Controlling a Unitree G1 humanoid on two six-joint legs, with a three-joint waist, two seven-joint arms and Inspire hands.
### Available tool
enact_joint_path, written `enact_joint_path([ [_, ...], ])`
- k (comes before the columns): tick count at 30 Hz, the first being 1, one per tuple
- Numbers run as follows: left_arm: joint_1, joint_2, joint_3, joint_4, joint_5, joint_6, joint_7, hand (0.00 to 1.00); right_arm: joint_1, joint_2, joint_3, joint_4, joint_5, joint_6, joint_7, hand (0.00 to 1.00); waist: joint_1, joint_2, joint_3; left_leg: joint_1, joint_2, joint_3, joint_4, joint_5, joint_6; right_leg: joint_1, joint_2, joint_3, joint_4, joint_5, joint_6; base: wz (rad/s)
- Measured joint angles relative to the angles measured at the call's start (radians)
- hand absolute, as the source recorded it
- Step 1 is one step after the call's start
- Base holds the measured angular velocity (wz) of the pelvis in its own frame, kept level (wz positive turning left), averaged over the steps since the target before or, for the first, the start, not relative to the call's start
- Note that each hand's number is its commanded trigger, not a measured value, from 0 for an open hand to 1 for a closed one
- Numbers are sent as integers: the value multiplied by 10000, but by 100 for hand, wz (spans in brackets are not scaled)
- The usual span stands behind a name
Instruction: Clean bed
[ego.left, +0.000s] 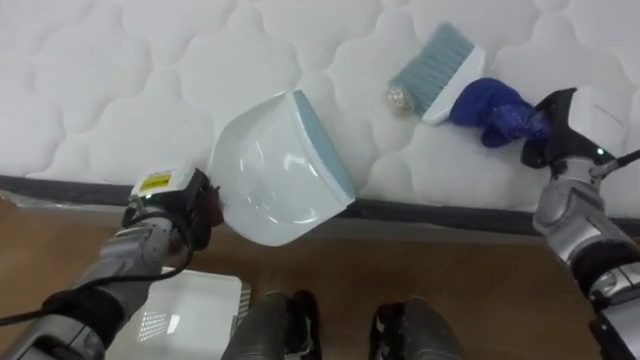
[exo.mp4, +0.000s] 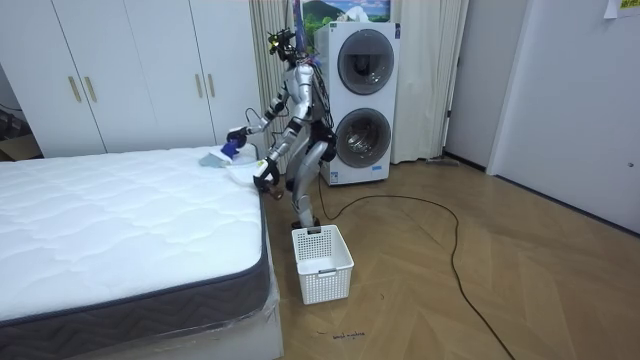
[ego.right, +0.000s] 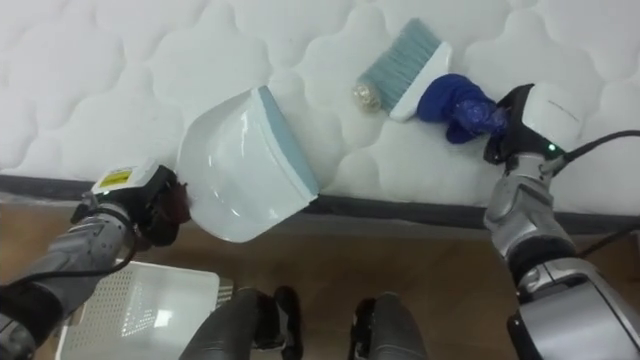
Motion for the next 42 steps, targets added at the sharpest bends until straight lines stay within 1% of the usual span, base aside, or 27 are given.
enact_joint_path([
  [1,0,59,0,0,92,0,102,100,-108,-105,70,2,-416,29,-7,100,13,-118,1,0,6,5,-16,7,-11,-8,2,-4,0,-1,-6,0],
  [2,1,77,-1,-1,161,0,160,100,-138,-164,159,2,-576,69,-16,100,7,-192,-6,7,5,10,-31,10,-17,-10,4,3,0,-3,-9,0],
  [4,2,224,-5,-45,836,0,455,100,-256,-365,427,-4,-1373,291,-96,100,81,-501,-2,21,31,18,-43,20,-34,2,26,-11,-13,-12,-25,0],
  [5,3,262,-7,-58,985,0,529,100,-279,-388,458,-12,-1573,367,-122,100,86,-565,-7,18,42,16,-40,20,-35,7,36,-18,-23,-9,-30,0],
  [6,4,284,-18,-76,1220,1,648,100,-301,-418,494,-22,-1898,515,-167,100,139,-653,-18,17,67,5,-41,20,-35,30,66,-34,-69,4,-45,-4],
  [7,6,283,-64,-129,1319,1,773,100,-341,-446,647,-21,-2063,679,-207,100,194,-692,-19,17,105,-5,-48,20,-35,63,100,-70,-150,49,-54,-5],
  [11,11,293,-213,-164,1489,2,1097,100,-595,-492,794,-22,-2732,1003,-207,100,268,-736,-12,-13,125,-3,-48,29,-16,47,133,-73,-213,116,-25,-3],
  [13,11,332,-213,-149,1849,7,1248,100,-805,-533,814,-26,-3224,1134,-171,100,295,-736,-12,-11,202,-39,-59,34,-21,100,238,-103,-368,209,-35,-7],
  [16,6,339,-212,-162,2118,28,1303,100,-1056,-617,967,-83,-3997,1357,-8,100,288,-734,-13,-2,186,-98,-116,65,-43,142,253,-129,-459,251,-38,0],
  [18,2,340,-213,-168,2168,35,1318,100,-1061,-656,1166,-246,-4294,1528,22,100,283,-743,-15,20,165,-132,-197,112,-52,179,257,-166,-532,278,-36,4],
  [20,-2,341,-213,-173,2225,40,1316,100,-1067,-656,1188,-378,-4553,1674,94,100,288,-745,-17,30,169,-133,-220,122,-62,190,270,-170,-568,282,-40,0],
  [23,-27,350,-212,-167,2284,88,1313,100,-1071,-664,1186,-475,-4987,1859,342,100,287,-761,-19,77,179,-136,-450,239,-76,254,323,-207,-820,404,-61,0],
  [25,-85,373,-209,-175,2487,93,1299,100,-1071,-686,1185,-491,-5479,1956,379,100,334,-852,-18,107,177,-106,-581,297,-84,255,332,-196,-901,441,-65,0],
  [27,-102,434,-205,-229,2555,93,1274,100,-1071,-768,1184,-686,-5838,1973,481,100,357,-923,-15,109,181,-132,-650,334,-112,272,353,-229,-978,461,-92,3],
  [29,-125,438,-195,-244,2702,93,1265,100,-1071,-846,1184,-808,-6165,2065,587,100,360,-939,-20,125,190,-233,-735,393,-139,389,400,-364,-1155,521,-110,7],
  [31,-172,481,-194,-287,2865,94,1250,100,-1096,-864,1215,-928,-6337,2271,767,100,476,-1077,-28,151,223,-250,-865,454,-185,446,465,-422,-1337,593,-163,0],
  [32,-183,481,-194,-295,2891,94,1246,100,-1104,-876,1263,-960,-6370,2316,805,100,496,-1084,-27,159,259,-274,-895,470,-195,476,483,-452,-1394,613,-171,0],
  [33,-184,481,-194,-288,2942,94,1244,100,-1105,-878,1359,-1060,-6497,2390,921,100,553,-1092,-26,190,343,-294,-919,475,-203,551,580,-470,-1536,676,-187,-6],
  [34,-187,489,-182,-248,2957,107,1227,100,-1115,-883,1522,-1168,-6668,2390,1069,100,575,-1115,-25,238,395,-303,-953,482,-219,648,645,-497,-1658,718,-205,-5],
  [36,-192,489,-182,-227,2957,116,1127,100,-1120,-883,1676,-1215,-6758,2389,1256,100,573,-1168,-23,359,388,-325,-1037,496,-240,786,653,-529,-1744,723,-208,3],
  [39,-249,490,-182,-147,2946,116,916,100,-1139,-899,1940,-1256,-6910,2393,1607,100,581,-1179,-25,455,443,-408,-1069,497,-262,992,731,-642,-1939,757,-221,3],
  [40,-305,490,-182,-141,2945,116,817,100,-1143,-899,1952,-1281,-6980,2393,1689,100,649,-1180,-25,459,509,-400,-1067,490,-274,1019,791,-655,-2028,808,-238,-6],
  [42,-407,490,-183,-138,2945,116,617,100,-1166,-900,1954,-1329,-7042,2394,1871,100,710,-1180,-25,466,533,-400,-1099,502,-290,1031,831,-653,-2099,850,-245,-6],
])
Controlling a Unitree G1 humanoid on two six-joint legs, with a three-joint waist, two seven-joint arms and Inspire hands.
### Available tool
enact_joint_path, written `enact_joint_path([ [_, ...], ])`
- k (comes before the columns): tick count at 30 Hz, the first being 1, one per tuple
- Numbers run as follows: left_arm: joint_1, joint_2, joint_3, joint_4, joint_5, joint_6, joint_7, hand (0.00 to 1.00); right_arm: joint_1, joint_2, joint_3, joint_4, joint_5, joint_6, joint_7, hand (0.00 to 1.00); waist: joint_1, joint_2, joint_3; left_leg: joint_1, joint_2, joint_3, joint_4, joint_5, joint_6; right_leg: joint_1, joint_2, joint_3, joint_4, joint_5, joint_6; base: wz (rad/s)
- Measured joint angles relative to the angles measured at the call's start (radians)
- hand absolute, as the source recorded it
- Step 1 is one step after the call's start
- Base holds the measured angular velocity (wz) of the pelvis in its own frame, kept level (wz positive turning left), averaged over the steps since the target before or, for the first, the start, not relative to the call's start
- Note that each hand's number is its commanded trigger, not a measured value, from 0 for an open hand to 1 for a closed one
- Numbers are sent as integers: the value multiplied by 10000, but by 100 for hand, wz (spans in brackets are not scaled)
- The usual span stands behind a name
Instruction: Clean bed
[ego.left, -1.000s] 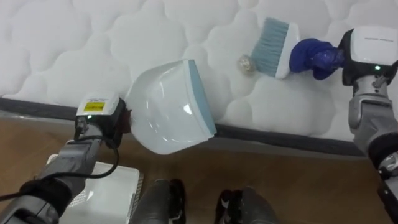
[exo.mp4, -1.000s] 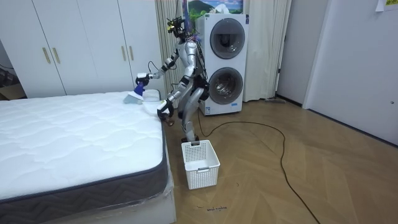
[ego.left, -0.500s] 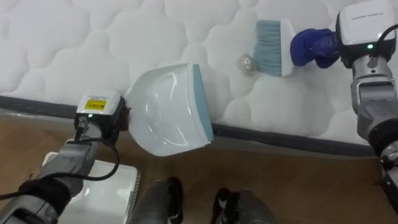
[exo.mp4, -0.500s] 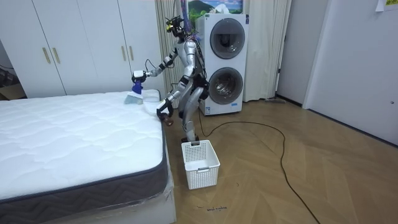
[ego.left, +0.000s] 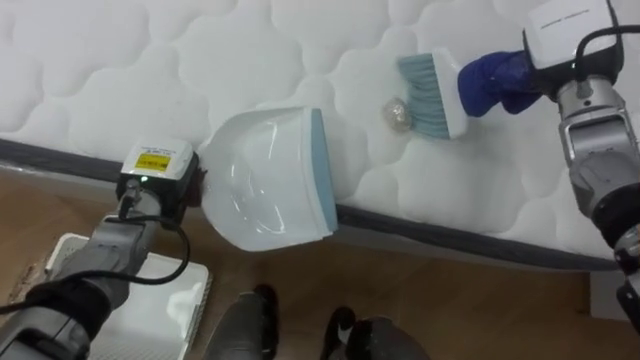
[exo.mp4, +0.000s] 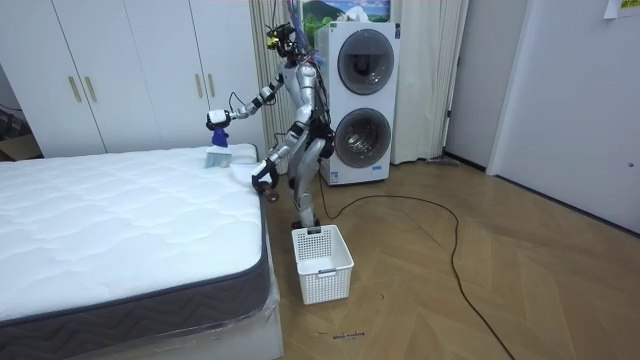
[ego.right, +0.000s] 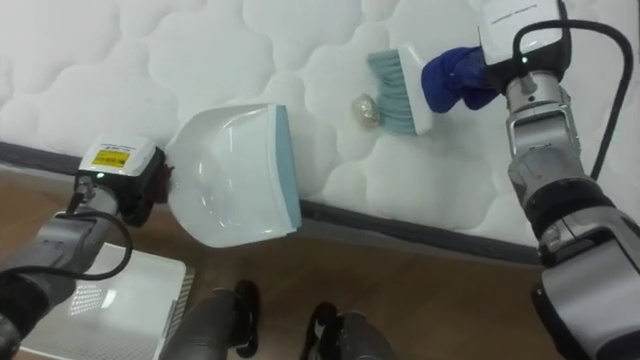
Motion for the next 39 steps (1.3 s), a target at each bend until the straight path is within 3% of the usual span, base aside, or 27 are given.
enact_joint_path([
  [8,-229,91,5,5,-24,1,-558,100,7,2,51,-320,-451,15,439,100,40,2,0,85,38,4,20,6,-17,84,49,-8,-22,11,-18,0],
  [17,-685,699,211,401,-468,101,-1058,100,198,2,208,-1031,-581,-19,787,100,4,117,21,236,46,-3,-102,31,-76,225,96,-28,-165,20,-35,0],
  [22,-877,1026,253,634,-466,547,-1334,100,200,-1,401,-1106,-512,-54,1152,100,16,403,7,231,7,5,-113,28,-78,188,82,22,-144,0,-17,0],
  [26,-983,1119,229,715,-404,862,-1445,100,199,-2,400,-1101,-283,-114,1224,100,11,620,14,249,-6,19,-99,28,-79,179,62,42,-59,-19,-21,0],
  [35,-1015,1186,202,707,-181,1049,-1745,100,200,-1,487,-1100,109,-141,1303,100,20,809,10,199,-15,105,-118,37,-117,50,58,66,58,-70,-75,-1],
  [39,-1015,1186,193,708,-171,1093,-1772,100,257,0,492,-1100,272,-141,1303,100,-33,1028,8,205,-19,116,-86,37,-116,40,-39,23,93,-89,-91,0],
])
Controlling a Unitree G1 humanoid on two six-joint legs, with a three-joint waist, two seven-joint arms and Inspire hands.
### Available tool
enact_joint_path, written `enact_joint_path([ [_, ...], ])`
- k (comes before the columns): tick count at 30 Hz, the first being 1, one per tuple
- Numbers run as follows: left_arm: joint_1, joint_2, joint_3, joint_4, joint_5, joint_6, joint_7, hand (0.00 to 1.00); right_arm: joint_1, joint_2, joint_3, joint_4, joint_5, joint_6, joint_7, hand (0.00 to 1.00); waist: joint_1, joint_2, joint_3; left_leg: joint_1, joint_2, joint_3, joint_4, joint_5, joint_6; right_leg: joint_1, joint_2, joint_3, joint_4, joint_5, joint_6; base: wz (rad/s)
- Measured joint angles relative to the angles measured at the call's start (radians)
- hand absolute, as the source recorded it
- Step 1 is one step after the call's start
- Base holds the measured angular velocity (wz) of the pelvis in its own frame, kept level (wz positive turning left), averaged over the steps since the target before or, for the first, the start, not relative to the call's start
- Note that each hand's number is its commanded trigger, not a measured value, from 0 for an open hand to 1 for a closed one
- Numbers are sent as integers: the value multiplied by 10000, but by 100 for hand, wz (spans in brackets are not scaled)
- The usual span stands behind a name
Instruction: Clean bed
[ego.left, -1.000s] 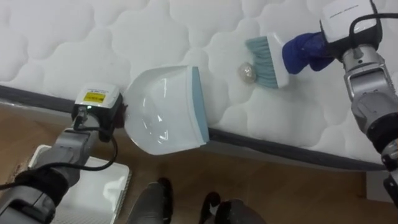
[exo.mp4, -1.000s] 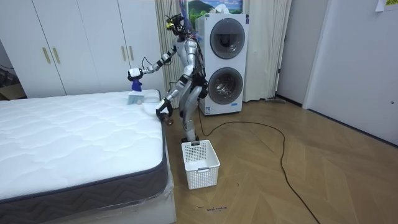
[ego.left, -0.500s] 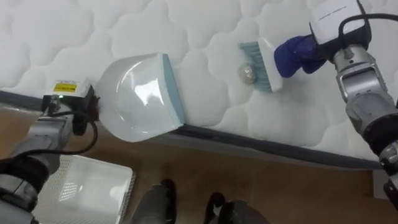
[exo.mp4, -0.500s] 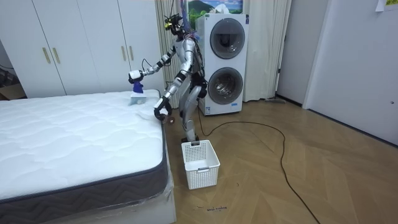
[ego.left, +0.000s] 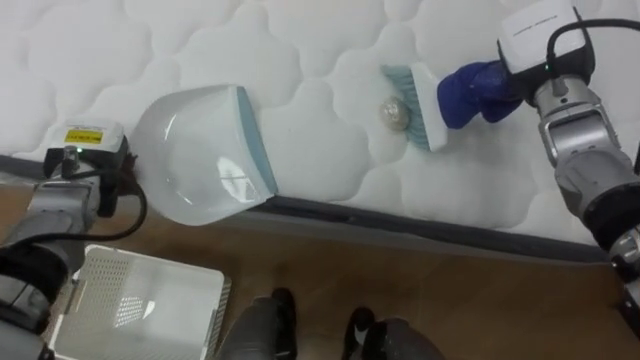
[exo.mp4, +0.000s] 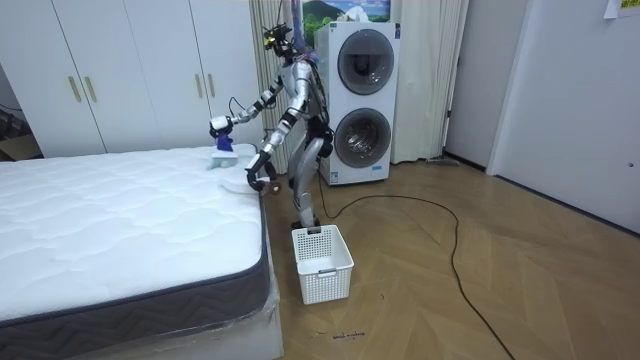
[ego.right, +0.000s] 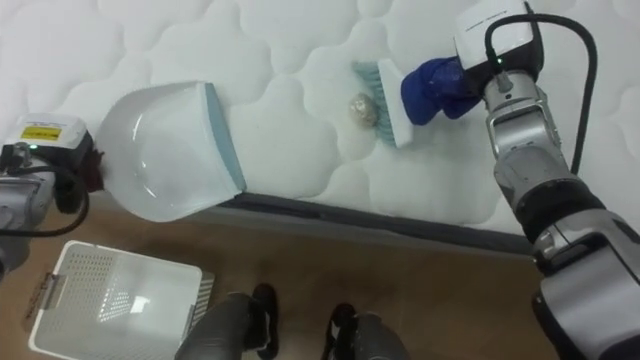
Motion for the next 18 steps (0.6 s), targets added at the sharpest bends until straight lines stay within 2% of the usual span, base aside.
enact_joint_path([
  [10,-17,59,1,-101,519,227,-255,100,29,277,-1,-258,180,-1,434,100,-203,154,-9,19,-5,136,32,1,-2,-90,2,107,127,-22,-16,-2],
  [18,-18,29,1,-283,822,280,-247,100,165,295,-12,-347,258,-91,569,100,-204,153,-9,29,-4,148,78,0,0,-103,-44,100,226,-28,-19,0],
])
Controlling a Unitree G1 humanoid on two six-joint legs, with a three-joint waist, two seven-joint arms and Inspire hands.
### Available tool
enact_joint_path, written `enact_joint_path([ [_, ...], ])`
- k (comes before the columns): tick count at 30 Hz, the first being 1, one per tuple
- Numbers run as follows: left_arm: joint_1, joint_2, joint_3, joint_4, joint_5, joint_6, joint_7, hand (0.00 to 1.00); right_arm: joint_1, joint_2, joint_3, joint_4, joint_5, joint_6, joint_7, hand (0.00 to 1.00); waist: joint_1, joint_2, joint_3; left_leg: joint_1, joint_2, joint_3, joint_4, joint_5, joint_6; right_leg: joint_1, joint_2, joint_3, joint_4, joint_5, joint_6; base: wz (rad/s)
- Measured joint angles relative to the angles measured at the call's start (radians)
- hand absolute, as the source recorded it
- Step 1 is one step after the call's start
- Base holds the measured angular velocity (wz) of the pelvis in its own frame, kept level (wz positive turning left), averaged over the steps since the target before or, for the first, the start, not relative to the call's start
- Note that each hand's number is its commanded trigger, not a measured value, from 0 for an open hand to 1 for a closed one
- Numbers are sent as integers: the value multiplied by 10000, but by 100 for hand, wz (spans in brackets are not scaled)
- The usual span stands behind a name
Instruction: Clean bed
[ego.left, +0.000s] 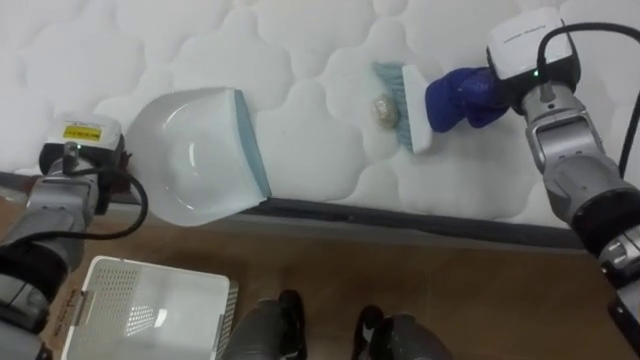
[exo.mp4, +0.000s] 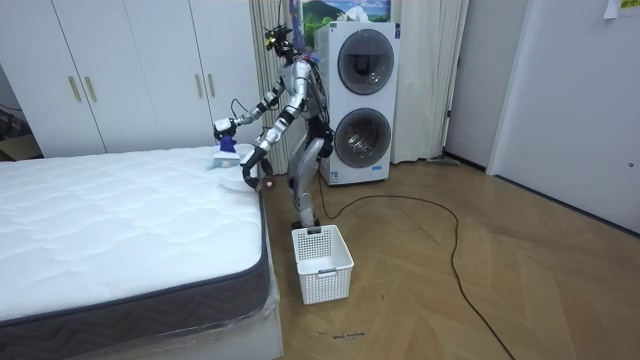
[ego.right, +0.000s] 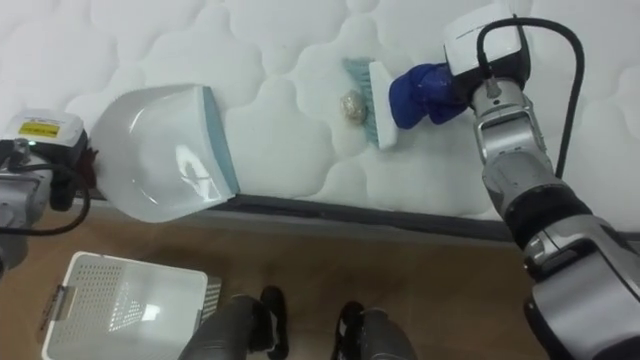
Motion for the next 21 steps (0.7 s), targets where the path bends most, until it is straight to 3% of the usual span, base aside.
enact_joint_path([
  [5,0,-56,-15,0,300,17,-38,100,0,119,6,-115,38,1,178,100,-2,-5,2,30,-5,56,-21,0,-1,-45,0,74,106,-14,-22,-2],
  [21,6,-132,-11,205,746,204,-42,100,310,1384,7,-1425,161,-2,885,100,-240,-45,11,170,5,249,-115,3,-6,-17,13,202,61,-17,-27,-1],
])
